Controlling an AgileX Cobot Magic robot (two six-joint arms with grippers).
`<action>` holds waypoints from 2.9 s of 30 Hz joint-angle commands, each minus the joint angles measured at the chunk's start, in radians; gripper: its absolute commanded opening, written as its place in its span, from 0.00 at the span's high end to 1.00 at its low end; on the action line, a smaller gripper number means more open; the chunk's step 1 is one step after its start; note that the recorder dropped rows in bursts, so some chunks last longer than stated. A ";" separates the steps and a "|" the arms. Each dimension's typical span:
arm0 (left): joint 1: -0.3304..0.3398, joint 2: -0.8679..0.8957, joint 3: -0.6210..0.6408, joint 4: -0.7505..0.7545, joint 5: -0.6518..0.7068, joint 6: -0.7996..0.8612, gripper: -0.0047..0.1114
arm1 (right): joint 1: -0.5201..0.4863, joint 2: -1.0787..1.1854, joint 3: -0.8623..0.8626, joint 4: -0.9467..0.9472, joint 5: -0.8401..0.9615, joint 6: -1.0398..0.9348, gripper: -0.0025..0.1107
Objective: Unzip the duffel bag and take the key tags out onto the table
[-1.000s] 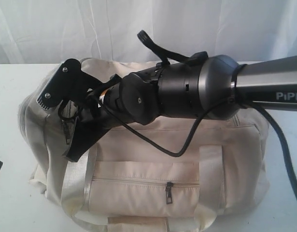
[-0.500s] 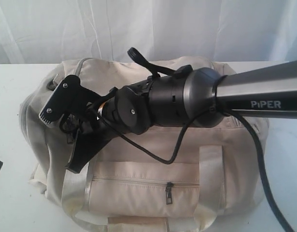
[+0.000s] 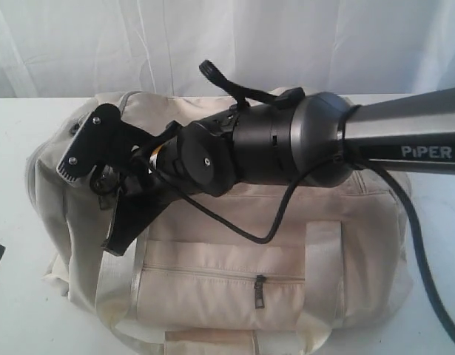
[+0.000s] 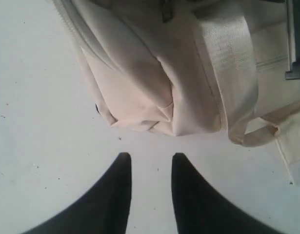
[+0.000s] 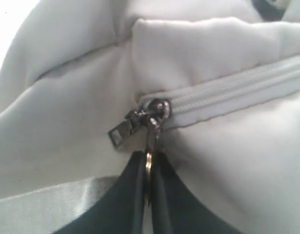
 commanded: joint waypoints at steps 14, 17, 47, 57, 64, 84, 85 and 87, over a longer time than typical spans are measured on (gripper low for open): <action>-0.005 -0.001 0.008 -0.011 -0.110 0.031 0.54 | -0.020 -0.049 -0.179 -0.240 0.276 -0.005 0.98; -0.005 -0.001 0.008 -0.011 -0.104 0.031 0.54 | -0.010 -0.072 -0.179 -0.240 0.330 0.000 0.98; -0.052 -0.001 0.008 -0.016 -0.112 0.059 0.54 | -0.010 -0.185 -0.179 -0.162 0.538 0.182 0.98; -0.085 0.004 0.008 -0.110 -0.310 0.125 0.39 | -0.010 -0.157 -0.179 -0.172 0.429 0.170 0.98; -0.086 0.104 0.008 -0.211 -0.379 0.204 0.38 | -0.010 -0.125 -0.192 -0.217 0.446 0.151 0.98; -0.201 0.322 0.008 -0.265 -0.543 0.255 0.43 | -0.010 -0.093 -0.227 -0.261 0.303 0.066 0.98; -0.201 0.331 0.008 -0.265 -0.545 0.251 0.48 | -0.010 -0.088 -0.227 -0.261 0.290 0.066 0.98; -0.201 0.347 0.008 -0.265 -0.556 0.229 0.58 | -0.010 -0.082 -0.227 -0.261 0.273 0.066 0.98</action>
